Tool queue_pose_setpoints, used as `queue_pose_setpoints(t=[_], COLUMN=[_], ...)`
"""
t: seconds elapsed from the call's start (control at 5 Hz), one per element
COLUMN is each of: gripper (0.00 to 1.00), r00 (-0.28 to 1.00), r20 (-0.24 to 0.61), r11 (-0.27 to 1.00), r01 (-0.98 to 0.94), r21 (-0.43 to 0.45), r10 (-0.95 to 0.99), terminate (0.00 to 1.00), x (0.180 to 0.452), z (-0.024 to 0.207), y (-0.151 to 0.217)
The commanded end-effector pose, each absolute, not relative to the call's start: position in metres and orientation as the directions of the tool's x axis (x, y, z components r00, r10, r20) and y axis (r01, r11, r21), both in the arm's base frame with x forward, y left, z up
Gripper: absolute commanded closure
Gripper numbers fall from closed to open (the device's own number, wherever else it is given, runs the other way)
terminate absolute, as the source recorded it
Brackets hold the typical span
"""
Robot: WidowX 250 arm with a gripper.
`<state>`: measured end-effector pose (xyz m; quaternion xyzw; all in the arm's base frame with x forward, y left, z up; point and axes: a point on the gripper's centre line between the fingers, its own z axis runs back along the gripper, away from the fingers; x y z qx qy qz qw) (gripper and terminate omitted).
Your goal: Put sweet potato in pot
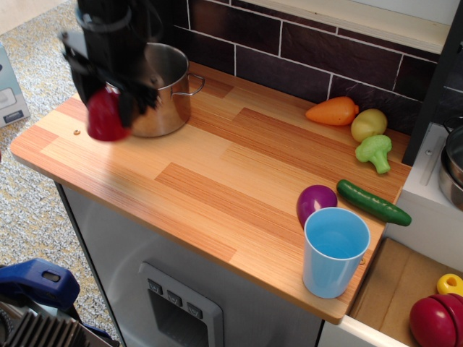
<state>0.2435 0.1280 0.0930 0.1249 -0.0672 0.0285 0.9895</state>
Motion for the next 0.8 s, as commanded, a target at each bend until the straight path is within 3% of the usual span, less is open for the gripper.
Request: queue_pose_setpoints(t=[0.0, 0.4, 0.6], gripper=[1.0, 1.0, 1.0], r00=[0.953, 0.831, 0.794], r20=[0.237, 0.388, 0.399], r11=[0.914, 0.891, 0.879], r01=[0.084, 0.25, 0.34], r21=[0.397, 0.379, 0.333], r10=[-0.19, -0.398, -0.458], terminate=[0.0, 0.0, 0.0], x=[0.269, 0.296, 0.309], z=[0.142, 0.135, 0.135], y=[0.151, 0.164, 0.169])
